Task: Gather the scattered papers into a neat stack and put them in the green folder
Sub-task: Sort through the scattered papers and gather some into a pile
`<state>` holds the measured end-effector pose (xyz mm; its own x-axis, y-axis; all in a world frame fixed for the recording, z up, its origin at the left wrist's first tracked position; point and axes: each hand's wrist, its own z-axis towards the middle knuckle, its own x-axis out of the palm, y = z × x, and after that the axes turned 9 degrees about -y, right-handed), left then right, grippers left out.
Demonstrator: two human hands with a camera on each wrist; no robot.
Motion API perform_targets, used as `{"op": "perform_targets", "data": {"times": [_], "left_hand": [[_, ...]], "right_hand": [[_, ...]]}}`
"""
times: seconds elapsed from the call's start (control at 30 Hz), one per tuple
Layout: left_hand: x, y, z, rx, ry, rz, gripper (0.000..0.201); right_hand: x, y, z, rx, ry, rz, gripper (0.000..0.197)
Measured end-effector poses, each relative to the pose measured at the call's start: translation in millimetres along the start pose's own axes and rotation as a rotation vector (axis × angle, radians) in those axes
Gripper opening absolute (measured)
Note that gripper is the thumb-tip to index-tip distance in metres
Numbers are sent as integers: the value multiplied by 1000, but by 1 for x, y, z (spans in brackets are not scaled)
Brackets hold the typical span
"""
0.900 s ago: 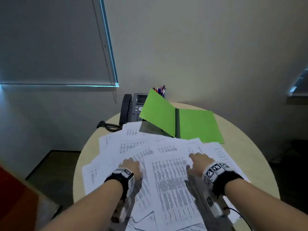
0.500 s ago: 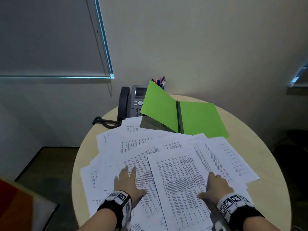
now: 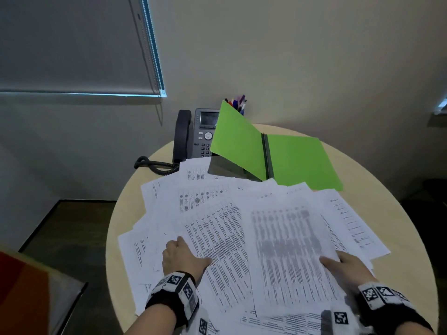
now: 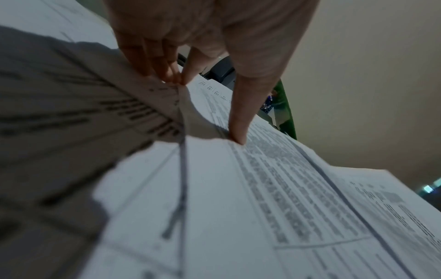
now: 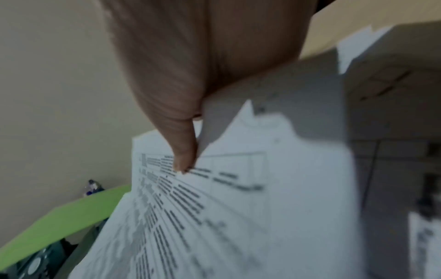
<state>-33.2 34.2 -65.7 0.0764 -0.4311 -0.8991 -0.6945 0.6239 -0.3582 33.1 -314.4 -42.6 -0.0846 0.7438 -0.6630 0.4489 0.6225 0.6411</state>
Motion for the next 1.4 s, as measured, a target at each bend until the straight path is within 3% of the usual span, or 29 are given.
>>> {"op": "perform_targets", "data": {"times": [0.13,0.2,0.3,0.4,0.47,0.6,0.7,0.77,0.83,0.93,1.0,1.07,1.1,1.17,1.23,1.33,1.4], "left_hand": [[2,-6,-3,70,16,-81,72],[6,-10,-10,121,6,-90,61],[9,-11,-21,80,-14,-45,73],[5,-8,-26,-76,-30,-12,97],[3,-9,-28,-117,-33,-35,98],[7,-17,-28,-119,17,-224,67],[21,-31,-34,10,51,-325,33],[29,-44,-43,101,110,-375,21],[37,-53,-44,166,150,-388,30],[42,-59,-47,193,35,-332,29],[45,-53,-49,74,-111,-125,53],[44,-47,-55,-31,-98,0,68],[46,-46,-57,-29,-52,24,69],[49,-47,-63,39,27,72,69],[53,-51,-69,123,53,122,65],[51,-57,-70,217,-16,63,54],[47,-55,-64,193,-75,-34,53]], "right_hand": [[-6,-6,11,3,30,-37,37],[-3,-6,12,-12,87,-87,33],[-3,4,14,-54,152,-180,22],[-5,16,11,-92,74,-220,22],[-4,16,17,-97,41,-179,28],[-8,3,35,-74,147,-75,29],[-17,-1,36,-70,206,-16,20],[-20,0,33,-56,211,18,26],[-19,-1,31,-79,214,45,17],[-25,8,18,-106,231,104,33],[-33,15,10,-53,270,177,32],[-36,17,11,-51,308,245,10],[-33,11,20,-65,338,243,15],[-28,8,31,-53,354,195,27],[-22,8,34,-46,346,153,14],[-17,9,38,-71,354,86,11],[-16,6,38,-119,297,1,10]]}}
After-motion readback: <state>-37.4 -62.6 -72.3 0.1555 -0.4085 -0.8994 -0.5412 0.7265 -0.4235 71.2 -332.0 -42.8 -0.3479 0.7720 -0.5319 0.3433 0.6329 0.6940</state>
